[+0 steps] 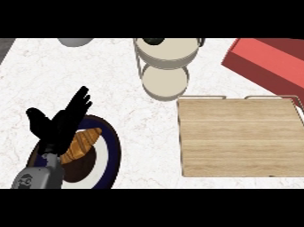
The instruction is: Pick the squash from the tray and place it in the tiered basket
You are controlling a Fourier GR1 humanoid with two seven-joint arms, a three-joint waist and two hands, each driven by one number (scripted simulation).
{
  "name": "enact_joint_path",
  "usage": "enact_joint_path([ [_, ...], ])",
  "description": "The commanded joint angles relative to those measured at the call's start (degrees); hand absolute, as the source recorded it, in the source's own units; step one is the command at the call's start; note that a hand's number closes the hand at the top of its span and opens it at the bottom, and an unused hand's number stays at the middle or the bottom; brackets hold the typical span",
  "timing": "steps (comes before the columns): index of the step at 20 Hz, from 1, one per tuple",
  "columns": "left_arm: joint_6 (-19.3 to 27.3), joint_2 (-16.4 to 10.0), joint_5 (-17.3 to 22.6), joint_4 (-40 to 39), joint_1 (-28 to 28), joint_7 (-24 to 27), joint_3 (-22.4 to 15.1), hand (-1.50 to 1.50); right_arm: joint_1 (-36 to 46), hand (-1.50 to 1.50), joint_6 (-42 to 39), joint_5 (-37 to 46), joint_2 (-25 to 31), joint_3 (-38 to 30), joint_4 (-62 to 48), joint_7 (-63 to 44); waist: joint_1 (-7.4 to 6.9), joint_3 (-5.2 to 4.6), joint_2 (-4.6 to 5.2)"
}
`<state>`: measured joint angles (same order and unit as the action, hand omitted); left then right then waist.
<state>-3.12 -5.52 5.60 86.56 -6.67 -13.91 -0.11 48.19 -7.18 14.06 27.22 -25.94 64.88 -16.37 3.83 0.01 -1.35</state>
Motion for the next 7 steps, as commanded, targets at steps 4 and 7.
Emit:
enact_joint_path([
  [4, -1.0, -0.9, 0.4, 0.0, -1.0, 0.1, 0.6, 0.0, -15.4, -1.5, -13.4, -13.2, 8.6, -10.3, 18.6, -7.8, -1.14, -0.03, 0.63],
  [7, -1.3, -0.6, -0.1, -0.1, -0.6, 0.2, -0.1, 0.0, -20.2, -1.5, -18.7, -19.4, 13.0, -16.9, 19.3, -7.3, -2.3, 0.0, 0.97],
])
